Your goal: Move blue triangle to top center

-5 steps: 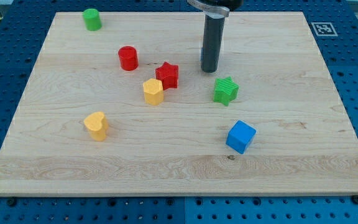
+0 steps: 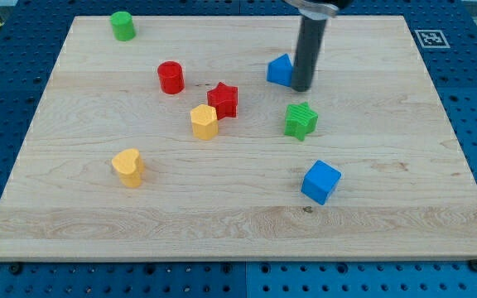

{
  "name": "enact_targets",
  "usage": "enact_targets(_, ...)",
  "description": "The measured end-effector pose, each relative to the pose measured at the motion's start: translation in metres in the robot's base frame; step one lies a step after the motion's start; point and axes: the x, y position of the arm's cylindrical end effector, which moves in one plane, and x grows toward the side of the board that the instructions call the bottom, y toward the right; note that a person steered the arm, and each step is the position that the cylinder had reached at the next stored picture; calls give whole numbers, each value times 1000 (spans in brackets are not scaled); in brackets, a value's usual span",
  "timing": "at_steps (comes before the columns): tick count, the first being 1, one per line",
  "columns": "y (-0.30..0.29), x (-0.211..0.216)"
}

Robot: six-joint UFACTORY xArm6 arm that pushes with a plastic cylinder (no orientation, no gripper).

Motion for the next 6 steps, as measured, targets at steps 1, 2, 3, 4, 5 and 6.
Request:
enact_targets(1, -50, -15)
enact_targets(2, -58, -35)
enact_targets(3, -41, -41)
enact_targets(4, -43, -65)
enact_targets(5, -49, -88)
enact_targets(6, -53, -90)
